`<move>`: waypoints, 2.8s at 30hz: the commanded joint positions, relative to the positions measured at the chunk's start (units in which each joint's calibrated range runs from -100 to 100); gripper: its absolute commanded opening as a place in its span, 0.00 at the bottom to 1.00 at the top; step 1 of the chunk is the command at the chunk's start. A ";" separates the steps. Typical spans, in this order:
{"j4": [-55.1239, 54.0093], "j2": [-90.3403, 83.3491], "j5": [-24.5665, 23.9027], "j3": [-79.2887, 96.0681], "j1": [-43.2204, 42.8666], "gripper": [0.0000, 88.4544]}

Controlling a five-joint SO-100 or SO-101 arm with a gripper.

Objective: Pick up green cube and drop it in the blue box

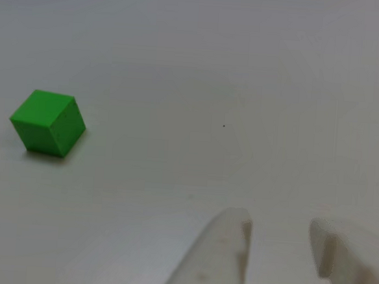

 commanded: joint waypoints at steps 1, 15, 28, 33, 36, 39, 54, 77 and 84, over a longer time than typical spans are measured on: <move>-1.23 -1.17 0.24 0.27 -0.31 0.03; -1.23 -1.17 0.24 0.27 -0.54 0.03; -1.23 -1.17 0.24 0.27 -5.65 0.03; -1.23 -1.17 0.24 0.27 -8.86 0.03; -1.23 -1.17 0.00 0.27 -10.62 0.03; -1.23 -1.17 -0.10 0.27 -11.91 0.03; -1.31 2.43 -0.15 -2.07 -12.75 0.03; -1.39 36.87 0.15 -32.14 -12.68 0.03; -1.31 47.08 0.20 -42.37 -12.68 0.03</move>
